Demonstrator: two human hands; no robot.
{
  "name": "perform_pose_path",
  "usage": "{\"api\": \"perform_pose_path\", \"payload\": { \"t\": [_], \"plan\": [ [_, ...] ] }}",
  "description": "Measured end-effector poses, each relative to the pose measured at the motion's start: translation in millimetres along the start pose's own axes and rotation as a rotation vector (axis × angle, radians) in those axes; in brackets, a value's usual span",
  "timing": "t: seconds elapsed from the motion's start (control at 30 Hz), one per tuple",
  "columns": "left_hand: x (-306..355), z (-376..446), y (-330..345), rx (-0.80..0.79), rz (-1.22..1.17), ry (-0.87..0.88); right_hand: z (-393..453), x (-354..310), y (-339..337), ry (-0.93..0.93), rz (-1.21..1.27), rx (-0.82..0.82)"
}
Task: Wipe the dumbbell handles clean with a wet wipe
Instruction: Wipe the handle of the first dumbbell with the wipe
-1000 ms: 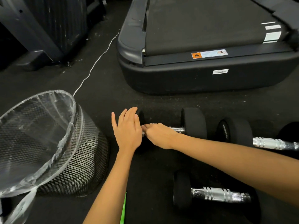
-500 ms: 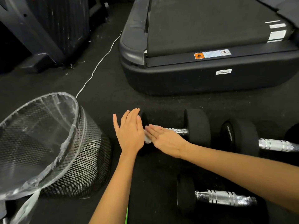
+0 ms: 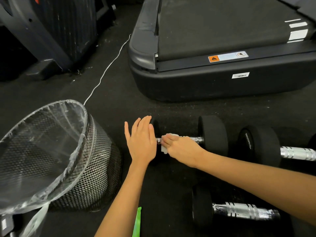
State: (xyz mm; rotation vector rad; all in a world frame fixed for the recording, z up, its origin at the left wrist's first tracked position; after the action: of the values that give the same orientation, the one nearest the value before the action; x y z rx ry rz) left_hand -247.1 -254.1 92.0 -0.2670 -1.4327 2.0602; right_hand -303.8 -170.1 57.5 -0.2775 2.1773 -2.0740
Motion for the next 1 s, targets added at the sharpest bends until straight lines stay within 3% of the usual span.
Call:
{"api": "perform_pose_path", "payload": {
  "t": [0.13,0.3,0.43,0.5,0.6,0.73,0.83,1.0],
  "plan": [
    [1,0,0,-0.010,0.025,0.000,10,9,-6,0.147,0.154,-0.025],
    [1,-3,-2,-0.006,0.019,0.013,-1,-2,1,-0.068,-0.019,-0.044],
    [2,-3,-1,0.000,0.038,0.010,7,23,-2,0.124,0.184,-0.046],
    [1,-3,0,-0.004,0.039,0.006,14,16,-4,0.059,0.202,-0.046],
    [0,-4,-1,-0.002,0.033,0.013,0,-6,-3,-0.116,0.040,-0.004],
    [1,-5,-2,0.019,0.025,0.006,-10,6,-6,0.023,0.113,0.051],
    [2,-5,-3,0.033,0.026,0.006,-8,-6,-9,-0.045,0.025,0.126],
    [4,-7,-4,0.037,0.035,0.006,-7,1,0,-0.035,0.083,0.048]
  ]
}}
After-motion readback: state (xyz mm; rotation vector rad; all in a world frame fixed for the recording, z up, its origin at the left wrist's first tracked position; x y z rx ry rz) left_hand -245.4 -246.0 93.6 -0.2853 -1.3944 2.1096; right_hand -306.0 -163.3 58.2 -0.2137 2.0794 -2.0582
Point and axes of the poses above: each hand's wrist, its own z-axis towards the middle knuckle, its own y-axis out of the palm, x = y × z, the point moved 9 cm from there along z, towards the middle knuckle, and after that the axes turned 6 degrees about z, right-handed, at the moved point
